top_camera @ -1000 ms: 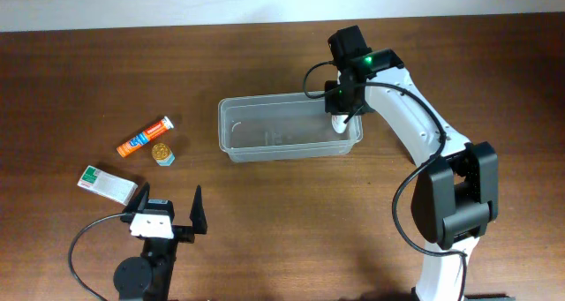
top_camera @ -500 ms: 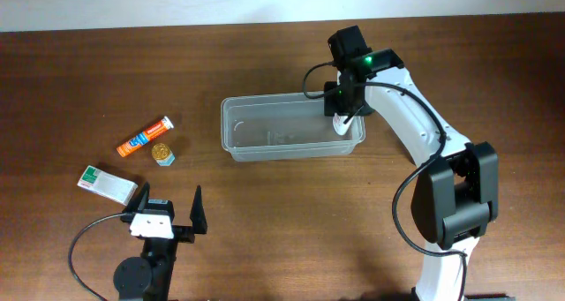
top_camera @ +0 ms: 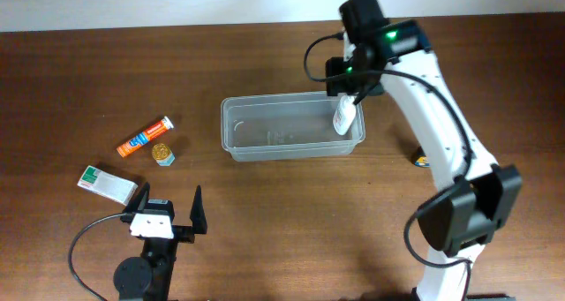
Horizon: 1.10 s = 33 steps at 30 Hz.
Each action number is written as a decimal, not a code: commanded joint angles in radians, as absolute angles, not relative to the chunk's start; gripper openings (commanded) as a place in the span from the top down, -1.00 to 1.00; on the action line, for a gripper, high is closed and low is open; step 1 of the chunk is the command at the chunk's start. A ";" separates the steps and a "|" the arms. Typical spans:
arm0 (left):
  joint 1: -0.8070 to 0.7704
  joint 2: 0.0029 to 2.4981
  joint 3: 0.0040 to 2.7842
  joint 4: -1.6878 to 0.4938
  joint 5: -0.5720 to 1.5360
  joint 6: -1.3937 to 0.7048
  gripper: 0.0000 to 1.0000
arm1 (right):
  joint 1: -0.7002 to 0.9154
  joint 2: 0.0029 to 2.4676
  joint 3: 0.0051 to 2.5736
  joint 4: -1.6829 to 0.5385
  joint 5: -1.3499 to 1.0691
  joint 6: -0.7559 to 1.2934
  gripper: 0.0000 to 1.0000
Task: Pack container
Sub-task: 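Open the right gripper and lift away from the spray bottle, then move the right gripper to the brown bottle and grasp it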
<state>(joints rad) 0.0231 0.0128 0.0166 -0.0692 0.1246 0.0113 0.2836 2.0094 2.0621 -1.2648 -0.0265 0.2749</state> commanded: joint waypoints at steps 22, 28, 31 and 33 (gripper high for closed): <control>0.029 0.006 0.009 -0.067 0.139 0.030 -0.99 | -0.191 1.948 1.919 -1.490 0.011 0.241 -0.38; 0.029 0.006 0.009 -0.067 0.138 0.030 -0.99 | -0.217 1.948 1.724 -1.343 -0.030 0.244 -0.38; 0.029 0.006 0.009 -0.067 0.138 0.030 -0.99 | -0.223 1.948 1.666 -1.303 -0.046 0.244 -0.38; 0.029 0.006 0.009 -0.067 0.138 0.030 -0.99 | -0.223 1.948 1.637 -1.285 -0.046 0.244 -0.38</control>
